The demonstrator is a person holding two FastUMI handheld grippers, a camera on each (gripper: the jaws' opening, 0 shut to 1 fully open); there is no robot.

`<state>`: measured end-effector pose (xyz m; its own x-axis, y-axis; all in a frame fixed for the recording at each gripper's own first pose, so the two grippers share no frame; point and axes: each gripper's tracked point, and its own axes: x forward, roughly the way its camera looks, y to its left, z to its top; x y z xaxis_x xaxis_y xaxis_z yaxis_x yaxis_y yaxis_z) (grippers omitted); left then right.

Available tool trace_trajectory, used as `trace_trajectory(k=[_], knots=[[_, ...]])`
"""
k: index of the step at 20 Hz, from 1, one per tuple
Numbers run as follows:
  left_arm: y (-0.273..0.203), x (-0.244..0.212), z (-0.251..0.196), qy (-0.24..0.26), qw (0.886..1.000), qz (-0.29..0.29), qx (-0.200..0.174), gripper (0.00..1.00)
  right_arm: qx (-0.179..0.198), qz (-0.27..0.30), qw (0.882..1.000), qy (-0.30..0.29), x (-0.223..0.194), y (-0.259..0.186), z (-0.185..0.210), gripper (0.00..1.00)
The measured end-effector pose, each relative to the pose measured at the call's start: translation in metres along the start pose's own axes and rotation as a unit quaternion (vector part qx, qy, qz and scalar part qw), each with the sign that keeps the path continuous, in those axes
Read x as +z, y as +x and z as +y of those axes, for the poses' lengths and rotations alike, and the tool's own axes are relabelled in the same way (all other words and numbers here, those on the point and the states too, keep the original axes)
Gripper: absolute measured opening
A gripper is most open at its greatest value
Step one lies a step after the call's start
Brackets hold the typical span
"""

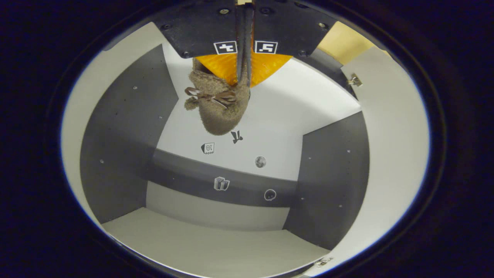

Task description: Grab one shoe with the right hand and put it into the shoe cabinet, grab the other shoe with the left hand and put it into the shoe cabinet; then close the right door with the right hand and the left door with the left hand.

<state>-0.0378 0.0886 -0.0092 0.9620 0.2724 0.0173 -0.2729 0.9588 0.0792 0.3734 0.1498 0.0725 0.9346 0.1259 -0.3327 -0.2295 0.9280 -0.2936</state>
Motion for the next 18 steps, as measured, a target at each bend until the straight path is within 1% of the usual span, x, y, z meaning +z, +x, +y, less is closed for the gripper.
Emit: trace_trajectory(k=[2,3,4,5,7,9,10,11,14,16,17,18], knots=[[0.001,-0.001,0.006,0.001,1.000,-0.001,0.008,0.94,-0.004,0.035,0.999,-0.014,-0.005,0.020,0.003,0.04],[0.002,0.000,0.010,0.000,1.000,-0.003,0.012,0.99,-0.011,0.046,0.999,-0.016,-0.005,0.028,0.004,0.04],[0.003,0.000,0.011,-0.002,1.000,-0.005,0.015,0.95,-0.009,0.058,0.998,-0.011,-0.009,0.035,0.009,0.04],[0.005,-0.001,0.012,-0.004,1.000,-0.004,0.018,0.95,-0.001,0.073,0.997,-0.003,-0.013,0.040,0.016,0.04],[0.006,-0.005,0.015,-0.006,1.000,0.003,0.019,0.94,0.000,0.089,0.996,0.007,-0.016,0.051,0.020,0.04],[0.008,-0.008,0.021,0.001,1.000,0.006,0.025,0.94,-0.005,0.091,0.996,0.013,-0.014,0.056,0.020,0.04],[0.009,-0.006,0.025,0.003,1.000,0.003,0.029,0.99,-0.005,0.092,0.996,0.013,-0.015,0.058,0.020,0.04],[0.009,-0.005,0.026,0.004,0.999,0.001,0.032,0.94,-0.007,0.090,0.996,0.012,-0.013,0.057,0.019,0.04],[0.008,-0.004,0.027,-0.001,0.999,-0.001,0.034,0.95,-0.016,0.085,0.996,0.011,-0.012,0.059,0.015,0.08],[0.009,-0.001,0.028,-0.003,0.999,-0.004,0.033,0.95,-0.017,0.085,0.996,0.010,-0.012,0.057,0.014,0.13],[0.010,0.000,0.028,-0.003,0.999,-0.006,0.033,0.95,-0.016,0.086,0.996,0.010,-0.011,0.055,0.013,0.13],[0.010,0.002,0.029,-0.003,0.999,-0.009,0.035,0.95,-0.014,0.087,0.996,0.009,-0.011,0.049,0.014,0.16]])
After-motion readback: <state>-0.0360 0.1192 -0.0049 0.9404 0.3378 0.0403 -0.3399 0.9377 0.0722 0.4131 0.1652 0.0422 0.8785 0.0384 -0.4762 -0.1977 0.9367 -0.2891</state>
